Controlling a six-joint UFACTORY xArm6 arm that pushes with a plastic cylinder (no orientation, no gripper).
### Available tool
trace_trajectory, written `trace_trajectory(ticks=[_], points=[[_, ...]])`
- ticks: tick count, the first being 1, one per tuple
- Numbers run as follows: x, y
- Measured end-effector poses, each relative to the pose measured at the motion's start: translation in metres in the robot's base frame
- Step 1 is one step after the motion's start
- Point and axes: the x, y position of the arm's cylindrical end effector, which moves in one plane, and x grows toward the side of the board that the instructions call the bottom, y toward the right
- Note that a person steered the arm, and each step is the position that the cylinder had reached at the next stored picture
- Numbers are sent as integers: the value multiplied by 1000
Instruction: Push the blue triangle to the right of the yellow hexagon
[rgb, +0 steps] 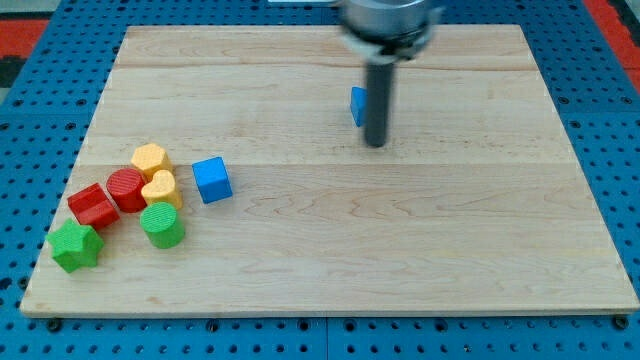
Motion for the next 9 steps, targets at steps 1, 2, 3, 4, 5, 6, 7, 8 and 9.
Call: trace_trajectory(ticks=[1, 2, 3, 4, 5, 6, 7, 8, 9], points=[[-14, -12], [-36, -43], [-78, -32], [-37, -114], [39, -195], [42, -153], [49, -127], [95, -127], [105, -80]])
